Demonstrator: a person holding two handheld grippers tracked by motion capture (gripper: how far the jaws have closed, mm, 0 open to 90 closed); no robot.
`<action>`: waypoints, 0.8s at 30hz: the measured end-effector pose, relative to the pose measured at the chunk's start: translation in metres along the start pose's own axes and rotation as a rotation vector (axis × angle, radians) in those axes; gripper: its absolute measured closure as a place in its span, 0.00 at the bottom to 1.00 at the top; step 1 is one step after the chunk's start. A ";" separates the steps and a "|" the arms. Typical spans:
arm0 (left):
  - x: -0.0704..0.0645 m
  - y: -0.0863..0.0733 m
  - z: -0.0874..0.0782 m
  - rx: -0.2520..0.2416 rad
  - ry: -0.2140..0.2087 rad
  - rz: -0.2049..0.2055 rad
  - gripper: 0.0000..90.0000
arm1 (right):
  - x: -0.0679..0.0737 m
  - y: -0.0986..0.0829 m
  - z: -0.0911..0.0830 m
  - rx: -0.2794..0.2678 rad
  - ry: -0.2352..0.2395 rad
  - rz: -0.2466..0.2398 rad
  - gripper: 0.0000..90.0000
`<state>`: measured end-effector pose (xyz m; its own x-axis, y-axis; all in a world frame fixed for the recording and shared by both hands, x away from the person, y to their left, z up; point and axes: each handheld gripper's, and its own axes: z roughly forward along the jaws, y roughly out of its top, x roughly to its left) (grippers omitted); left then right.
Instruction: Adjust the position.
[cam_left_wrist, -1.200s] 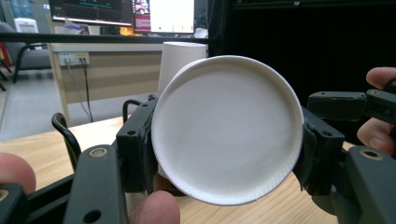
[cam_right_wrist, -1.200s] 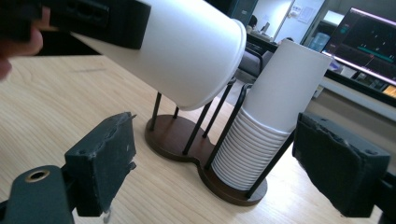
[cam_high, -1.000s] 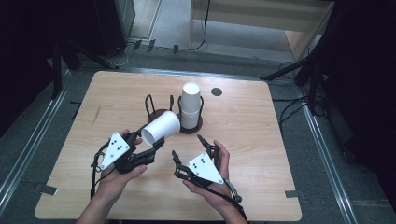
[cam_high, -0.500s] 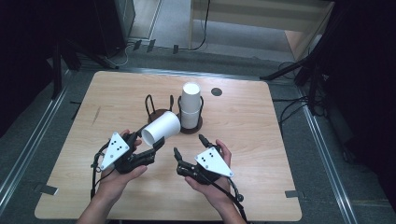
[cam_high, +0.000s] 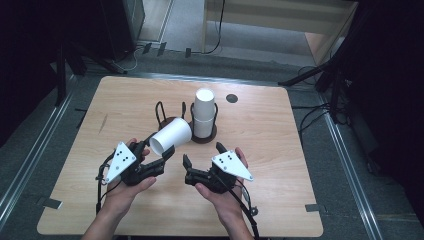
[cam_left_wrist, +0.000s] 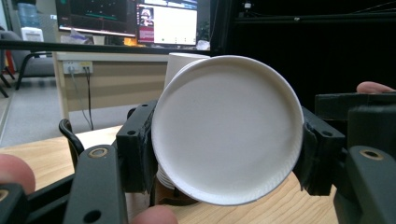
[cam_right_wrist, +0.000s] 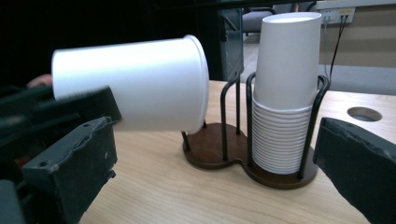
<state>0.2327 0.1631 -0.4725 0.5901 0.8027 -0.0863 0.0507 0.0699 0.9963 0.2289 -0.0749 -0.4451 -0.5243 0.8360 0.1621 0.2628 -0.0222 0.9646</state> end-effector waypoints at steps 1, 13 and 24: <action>0.000 0.000 0.000 0.000 0.000 -0.001 0.39 | 0.000 0.001 0.000 -0.004 0.005 0.023 0.00; 0.002 -0.001 0.000 -0.017 0.008 -0.001 0.39 | 0.009 -0.004 0.004 -0.004 0.028 0.195 0.00; 0.001 -0.003 0.001 -0.034 -0.001 0.002 0.39 | 0.003 0.000 0.007 -0.020 0.095 0.455 0.00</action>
<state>0.2336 0.1632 -0.4751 0.5913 0.8021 -0.0842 0.0220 0.0883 0.9959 0.2329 -0.0686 -0.4465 -0.4313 0.6848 0.5874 0.4680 -0.3868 0.7946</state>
